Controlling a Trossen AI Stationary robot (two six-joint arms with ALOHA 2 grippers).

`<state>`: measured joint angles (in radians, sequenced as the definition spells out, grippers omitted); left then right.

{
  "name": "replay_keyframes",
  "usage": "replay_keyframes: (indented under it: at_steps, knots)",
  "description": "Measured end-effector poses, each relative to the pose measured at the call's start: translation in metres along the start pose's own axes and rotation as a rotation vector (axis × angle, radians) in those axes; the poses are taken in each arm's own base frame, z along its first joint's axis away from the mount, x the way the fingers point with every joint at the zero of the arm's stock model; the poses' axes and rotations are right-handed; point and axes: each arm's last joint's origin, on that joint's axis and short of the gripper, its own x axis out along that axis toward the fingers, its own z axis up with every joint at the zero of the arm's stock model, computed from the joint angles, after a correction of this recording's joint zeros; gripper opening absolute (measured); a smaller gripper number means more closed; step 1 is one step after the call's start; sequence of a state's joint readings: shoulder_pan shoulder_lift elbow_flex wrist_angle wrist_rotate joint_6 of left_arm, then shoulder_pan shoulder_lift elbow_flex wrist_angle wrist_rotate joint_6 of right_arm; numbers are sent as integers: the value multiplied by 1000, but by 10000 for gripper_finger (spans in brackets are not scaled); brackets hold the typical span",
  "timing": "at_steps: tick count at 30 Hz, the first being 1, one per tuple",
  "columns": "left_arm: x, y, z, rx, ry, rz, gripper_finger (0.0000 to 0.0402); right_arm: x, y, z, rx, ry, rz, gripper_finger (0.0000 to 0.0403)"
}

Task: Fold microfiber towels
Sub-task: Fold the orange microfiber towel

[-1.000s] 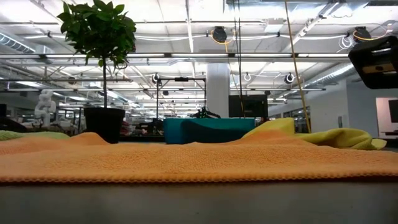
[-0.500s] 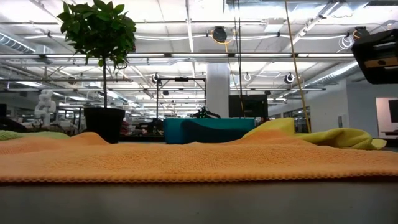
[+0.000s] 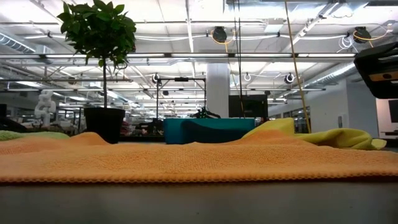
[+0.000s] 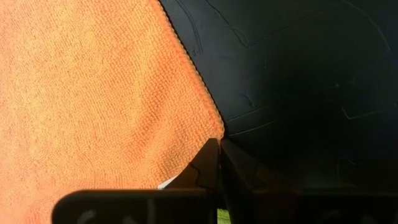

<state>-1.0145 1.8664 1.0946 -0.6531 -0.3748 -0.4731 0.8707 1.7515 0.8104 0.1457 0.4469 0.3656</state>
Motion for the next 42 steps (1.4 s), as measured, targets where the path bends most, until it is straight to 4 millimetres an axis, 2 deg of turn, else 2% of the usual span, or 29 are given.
replay_keyframes:
  at_steps: [7, 11, 21, 26, 29, 36, 42]
  knots:
    - [0, 0, 0, 1, -1, 1, 4, 1, -2, 1, 38, 0, -2, 128]
    - [0, 0, 0, 0, -1, 1, 13, 1, -1, 1, 39, 1, 0, 130]
    - [0, 0, 0, 2, -4, 7, 8, 5, -12, 0, 92, 13, -25, 174]
    - [0, 0, 0, -9, -4, 7, 12, 4, -9, -1, 55, 32, 30, 184]
    - [0, 0, 0, -5, -4, 7, 4, 3, -6, -2, 14, 34, 38, 183]
    - [0, 0, 0, -5, -7, 12, 13, 3, -9, -9, -20, 107, 3, 170]
    - [0, 0, 0, -8, -7, 13, 9, 10, -9, -17, -34, 146, -17, 145]
